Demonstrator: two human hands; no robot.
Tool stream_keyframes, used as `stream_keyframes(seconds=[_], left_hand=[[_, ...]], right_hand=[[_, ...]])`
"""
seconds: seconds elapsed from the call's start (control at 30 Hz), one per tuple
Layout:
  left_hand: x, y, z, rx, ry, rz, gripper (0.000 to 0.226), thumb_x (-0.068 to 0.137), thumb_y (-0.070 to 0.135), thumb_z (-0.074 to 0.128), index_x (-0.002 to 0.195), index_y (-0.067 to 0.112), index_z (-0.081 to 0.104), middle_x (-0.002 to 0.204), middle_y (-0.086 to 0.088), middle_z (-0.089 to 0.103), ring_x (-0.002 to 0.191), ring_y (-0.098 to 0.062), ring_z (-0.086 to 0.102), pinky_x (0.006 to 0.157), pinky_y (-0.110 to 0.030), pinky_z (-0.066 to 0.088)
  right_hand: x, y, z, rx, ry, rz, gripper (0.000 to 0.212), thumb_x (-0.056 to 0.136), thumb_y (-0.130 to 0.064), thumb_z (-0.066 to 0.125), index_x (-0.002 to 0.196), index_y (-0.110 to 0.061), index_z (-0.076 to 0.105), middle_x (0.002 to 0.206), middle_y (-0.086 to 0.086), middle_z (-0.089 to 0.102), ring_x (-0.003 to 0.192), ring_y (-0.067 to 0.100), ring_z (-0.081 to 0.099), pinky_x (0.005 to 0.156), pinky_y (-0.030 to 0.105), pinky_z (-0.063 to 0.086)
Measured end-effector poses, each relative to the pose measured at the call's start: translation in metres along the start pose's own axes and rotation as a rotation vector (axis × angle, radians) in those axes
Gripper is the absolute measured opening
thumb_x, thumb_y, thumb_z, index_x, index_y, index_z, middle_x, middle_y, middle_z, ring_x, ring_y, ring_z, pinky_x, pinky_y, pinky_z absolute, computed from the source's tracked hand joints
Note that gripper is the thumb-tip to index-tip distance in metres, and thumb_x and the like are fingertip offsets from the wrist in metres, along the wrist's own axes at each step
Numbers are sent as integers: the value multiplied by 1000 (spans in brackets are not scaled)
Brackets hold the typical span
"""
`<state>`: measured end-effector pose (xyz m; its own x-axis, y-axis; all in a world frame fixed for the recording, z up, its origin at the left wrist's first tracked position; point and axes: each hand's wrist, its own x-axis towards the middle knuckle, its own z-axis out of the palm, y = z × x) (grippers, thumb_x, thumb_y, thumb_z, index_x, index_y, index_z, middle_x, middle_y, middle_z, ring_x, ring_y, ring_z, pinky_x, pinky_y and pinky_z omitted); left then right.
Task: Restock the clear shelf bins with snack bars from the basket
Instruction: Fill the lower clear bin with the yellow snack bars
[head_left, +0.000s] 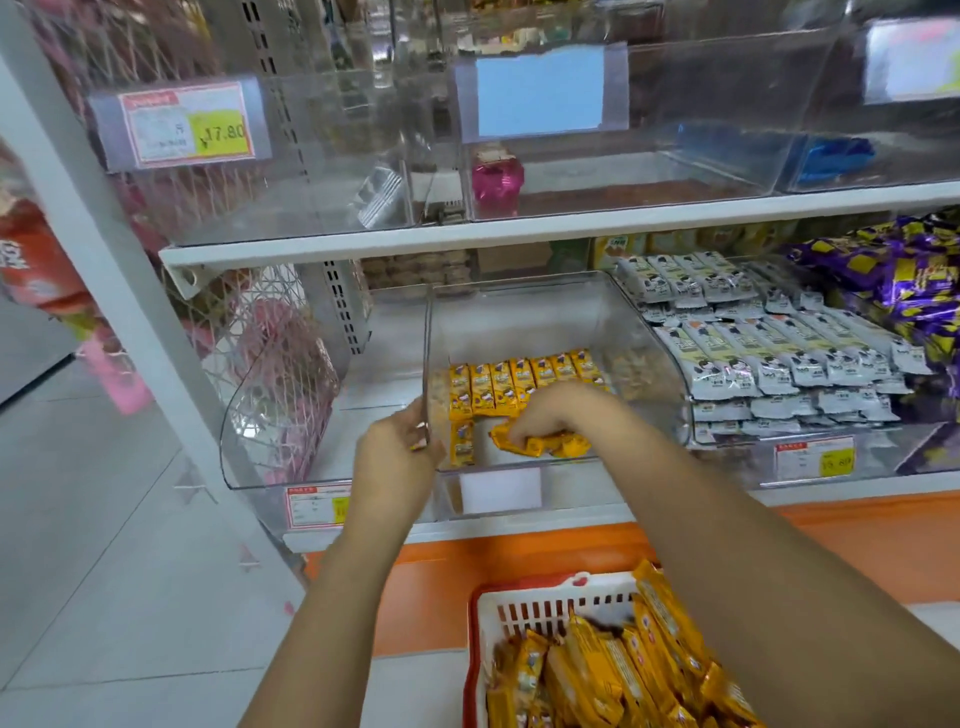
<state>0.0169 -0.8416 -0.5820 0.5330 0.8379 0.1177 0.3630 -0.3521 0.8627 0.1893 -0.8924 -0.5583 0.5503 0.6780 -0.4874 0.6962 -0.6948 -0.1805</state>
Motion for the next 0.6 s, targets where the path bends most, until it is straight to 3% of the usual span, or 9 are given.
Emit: stream_keyframes(seconds=[0.13, 0.2, 0.23, 0.3, 0.37, 0.47, 0.53, 0.6], left_hand=[[0, -11, -1, -67, -24, 17, 42, 87, 3, 61, 113, 36, 63, 96, -2, 71, 95, -12, 65, 76, -25, 51], [2, -14, -2, -104, -55, 21, 48, 86, 0, 62, 98, 47, 59, 93, 6, 69, 94, -5, 62, 72, -18, 50], [3, -15, -3, -122, -63, 21, 50, 85, -1, 62, 99, 47, 59, 93, 7, 68, 94, -4, 62, 72, -16, 48], [3, -16, -3, -151, -73, 11, 47, 85, -1, 64, 111, 38, 61, 95, 9, 68, 96, -3, 61, 74, -15, 47], [2, -17, -4, -153, -68, 25, 45, 85, 0, 64, 109, 38, 61, 90, 15, 66, 91, 5, 60, 73, -10, 47], [-2, -14, -4, -146, -44, 43, 44, 84, -2, 64, 115, 30, 63, 90, 16, 65, 91, 5, 61, 82, -14, 49], [-7, -13, -4, -156, -32, 50, 44, 84, -5, 63, 123, 17, 62, 97, 10, 65, 98, -5, 62, 90, -23, 49], [-12, -12, -5, -145, -1, 64, 40, 86, -3, 62, 122, 14, 63, 102, 8, 65, 96, -4, 61, 89, -22, 47]], right_hand=[[20, -15, 12, 42, -68, 31, 32, 89, -39, 58, 69, -15, 53, 72, 6, 50, 58, 19, 45, 60, 29, 41], [22, -20, 15, 93, -91, 22, 40, 95, -46, 51, 105, -10, 64, 109, 9, 62, 85, 22, 60, 77, 34, 47], [23, -23, 16, 105, -72, 18, 50, 97, -48, 47, 124, -7, 57, 127, 11, 57, 103, 25, 61, 86, 35, 48], [23, -28, 17, 130, -28, 22, 55, 99, -44, 45, 137, -4, 45, 128, 15, 53, 114, 30, 59, 89, 36, 48], [23, -32, 16, 102, -35, 19, 42, 99, -34, 49, 129, -4, 49, 114, 13, 52, 108, 31, 62, 77, 34, 50], [18, -33, 16, 74, -43, 2, 36, 98, -26, 53, 124, -2, 53, 120, 14, 55, 88, 28, 63, 66, 32, 49], [16, -33, 17, 52, -11, -20, 23, 97, -24, 52, 101, -2, 59, 96, 11, 56, 66, 20, 53, 59, 29, 45], [13, -33, 15, 30, 84, -16, 30, 98, -22, 49, 72, -7, 51, 72, 5, 47, 55, 15, 42, 51, 26, 37]])
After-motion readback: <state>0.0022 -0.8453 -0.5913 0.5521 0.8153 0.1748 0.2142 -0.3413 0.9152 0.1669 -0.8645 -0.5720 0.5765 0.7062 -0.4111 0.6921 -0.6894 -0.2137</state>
